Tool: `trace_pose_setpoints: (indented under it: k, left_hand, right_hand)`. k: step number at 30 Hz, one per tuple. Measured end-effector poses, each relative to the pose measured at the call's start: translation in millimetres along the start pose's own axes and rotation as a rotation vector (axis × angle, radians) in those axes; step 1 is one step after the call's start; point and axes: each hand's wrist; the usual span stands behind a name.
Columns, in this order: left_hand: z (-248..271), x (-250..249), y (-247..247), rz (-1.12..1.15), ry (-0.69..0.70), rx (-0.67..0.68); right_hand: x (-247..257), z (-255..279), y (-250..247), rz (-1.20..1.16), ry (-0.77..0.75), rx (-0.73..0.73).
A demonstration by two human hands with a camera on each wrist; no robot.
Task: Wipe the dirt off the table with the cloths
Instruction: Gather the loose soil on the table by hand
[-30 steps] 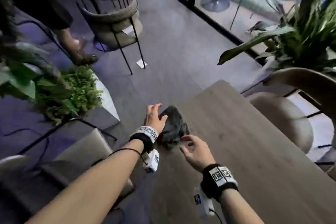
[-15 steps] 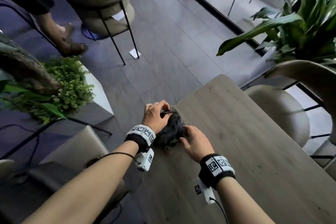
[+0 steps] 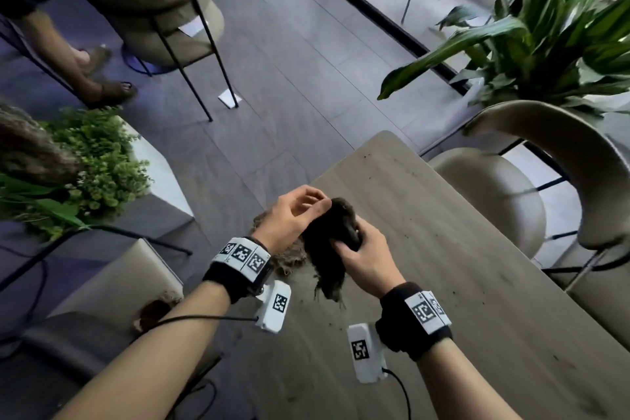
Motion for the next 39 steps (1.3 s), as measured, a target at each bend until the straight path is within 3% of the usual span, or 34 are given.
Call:
trace_pose_setpoints:
  k: [3, 5, 9, 11, 14, 16, 20, 29, 39]
  left_hand:
    - [-21.0, 26.0, 11.8, -0.66, -0.073, -0.292]
    - [-28.2, 38.4, 20.9, -0.949, -0.168, -0.281]
    - [-34.3, 46.5, 40.3, -1.179, -0.302, -0.183]
    - [-37.0, 46.2, 45.3, -1.234, -0.327, -0.174]
    - [-42.9, 47.5, 44.2, -1.261, -0.353, -0.13]
    - [-45.2, 49.8, 39.9, -1.26, -0.361, -0.101]
    - [-48.5, 51.3, 35.6, -1.324, -0.338, -0.064]
    - [-60.7, 43.6, 42.5, -1.372, -0.404, 0.01]
    - [-58.0, 45.4, 45.1, -1.321, -0.433, -0.015]
  right_hand:
    - [-7.6, -5.3, -24.1, 0.161, 0.014, -0.186]
    - [-12.9, -12.5, -36.2, 0.272, 0.004, -0.292]
    - [-33.8, -31.0, -34.7, 0.454, -0.045, -0.327]
    - [-49.3, -36.8, -18.9, 0.52, -0.054, -0.181]
    - [-70.6, -30.6, 11.7, 0.772, 0.005, 0.27]
    - [-85.0, -20.6, 28.4, 0.871, 0.016, 0.396]
    - [-96.8, -13.6, 37.3, 0.783, -0.008, 0.276]
    - [-131.2, -19.0, 19.0, 0.874, -0.227, 0.221]
    - [-142.5, -70.5, -15.2, 0.827, -0.224, 0.099]
Point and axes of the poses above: each hand's wrist, its own z-axis away from the middle knuckle, its own y-axis out of the palm, x = y × z, and after that the axes turned 10 degrees about -y, right-handed
